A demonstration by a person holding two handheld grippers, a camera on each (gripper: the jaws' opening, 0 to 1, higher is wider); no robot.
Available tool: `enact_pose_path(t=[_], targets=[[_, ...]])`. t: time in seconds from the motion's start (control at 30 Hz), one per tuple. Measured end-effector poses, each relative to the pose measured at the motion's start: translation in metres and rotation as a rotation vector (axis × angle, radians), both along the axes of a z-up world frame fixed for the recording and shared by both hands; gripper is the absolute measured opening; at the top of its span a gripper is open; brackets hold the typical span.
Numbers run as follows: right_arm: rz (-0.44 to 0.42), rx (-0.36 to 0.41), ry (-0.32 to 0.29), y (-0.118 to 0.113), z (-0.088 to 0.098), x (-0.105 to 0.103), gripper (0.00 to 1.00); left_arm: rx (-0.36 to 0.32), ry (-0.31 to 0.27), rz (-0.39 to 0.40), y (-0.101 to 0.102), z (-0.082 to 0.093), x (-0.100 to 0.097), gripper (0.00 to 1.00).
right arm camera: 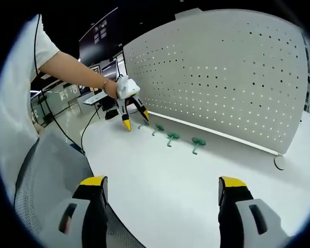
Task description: Insert the hook assembly into the mounting plate slot until the hook locks in place.
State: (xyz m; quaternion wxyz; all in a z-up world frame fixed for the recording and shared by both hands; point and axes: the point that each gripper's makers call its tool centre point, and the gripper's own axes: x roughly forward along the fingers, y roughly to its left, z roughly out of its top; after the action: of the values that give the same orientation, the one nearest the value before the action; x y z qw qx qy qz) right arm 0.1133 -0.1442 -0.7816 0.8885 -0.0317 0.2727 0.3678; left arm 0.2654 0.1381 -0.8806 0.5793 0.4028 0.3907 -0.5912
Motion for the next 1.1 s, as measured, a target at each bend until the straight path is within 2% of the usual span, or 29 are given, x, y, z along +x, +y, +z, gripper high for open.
enact_pose_path(t=[0.03,0.07,0.13,0.33,0.7,0.9,1.1], targets=[[-0.001,0.002,0.003,0.0,0.0,0.0,0.85,-0.008,0.0,0.04,-0.001,0.0,0.003,0.44],[-0.007,0.017,0.008,0.001,0.001,0.0,0.85,-0.013,0.001,0.046,-0.002,0.0,0.004,0.43],[-0.024,0.041,0.004,0.001,0.004,0.002,0.85,-0.014,0.0,0.051,-0.002,0.0,0.006,0.41],[-0.016,0.029,-0.006,0.004,0.005,0.002,0.84,-0.02,-0.002,0.072,-0.002,0.001,0.008,0.36],[-0.024,0.065,-0.009,0.009,0.009,0.003,0.84,0.005,-0.005,0.095,-0.002,0.001,0.008,0.26],[-0.025,0.062,-0.012,0.008,0.01,0.004,0.84,0.022,-0.022,0.135,0.0,0.001,0.013,0.11],[-0.035,0.074,-0.014,0.006,0.013,0.005,0.84,0.024,-0.028,0.162,0.0,0.001,0.014,0.09]])
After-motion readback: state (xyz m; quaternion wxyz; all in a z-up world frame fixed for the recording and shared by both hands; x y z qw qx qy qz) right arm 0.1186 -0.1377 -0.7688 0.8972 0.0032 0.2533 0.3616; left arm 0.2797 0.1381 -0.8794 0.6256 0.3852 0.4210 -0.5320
